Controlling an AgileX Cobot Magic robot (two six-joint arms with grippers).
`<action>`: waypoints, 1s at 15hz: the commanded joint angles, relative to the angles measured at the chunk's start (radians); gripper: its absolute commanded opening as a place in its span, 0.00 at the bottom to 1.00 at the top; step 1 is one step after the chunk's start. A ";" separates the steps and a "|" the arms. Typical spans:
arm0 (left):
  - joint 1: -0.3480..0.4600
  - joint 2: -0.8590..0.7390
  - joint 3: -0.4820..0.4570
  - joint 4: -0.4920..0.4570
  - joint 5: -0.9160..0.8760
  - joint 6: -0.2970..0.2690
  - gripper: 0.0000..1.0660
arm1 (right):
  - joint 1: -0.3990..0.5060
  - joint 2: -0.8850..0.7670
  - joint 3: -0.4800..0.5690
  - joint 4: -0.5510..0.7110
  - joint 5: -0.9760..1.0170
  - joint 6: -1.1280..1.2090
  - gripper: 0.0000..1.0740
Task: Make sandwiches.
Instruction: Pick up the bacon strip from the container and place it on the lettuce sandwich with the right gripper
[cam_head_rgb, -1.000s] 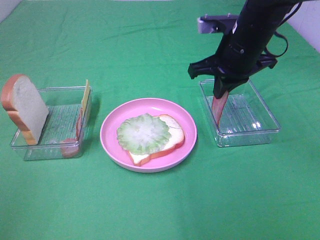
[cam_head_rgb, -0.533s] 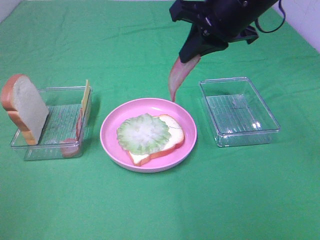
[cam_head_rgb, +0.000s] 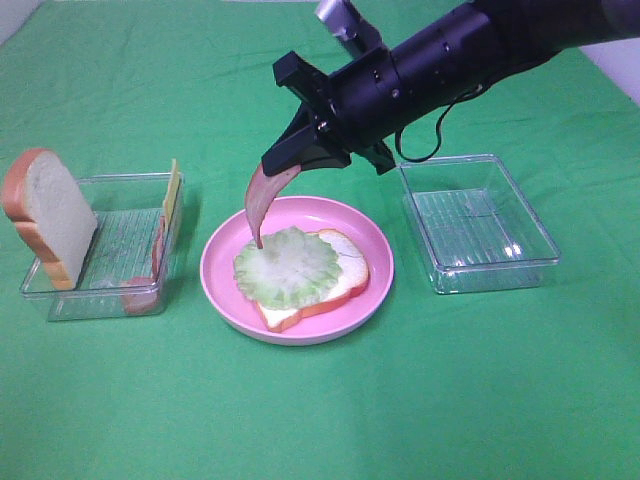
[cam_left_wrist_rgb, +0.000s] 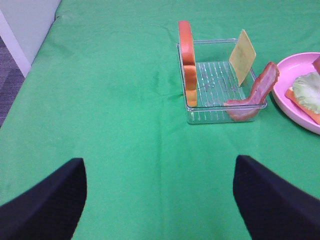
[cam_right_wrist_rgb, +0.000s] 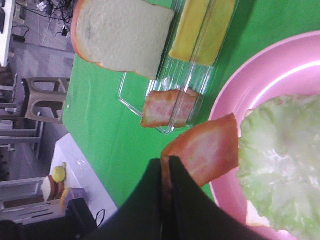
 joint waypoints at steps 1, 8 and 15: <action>0.001 -0.020 0.000 0.002 -0.009 0.001 0.72 | 0.002 0.031 -0.004 0.064 0.031 -0.055 0.00; 0.001 -0.020 0.000 0.002 -0.009 0.001 0.72 | 0.001 0.076 -0.004 -0.140 -0.053 0.043 0.00; 0.001 -0.020 0.000 0.002 -0.009 0.001 0.72 | 0.001 0.033 -0.004 -0.298 -0.094 0.072 0.68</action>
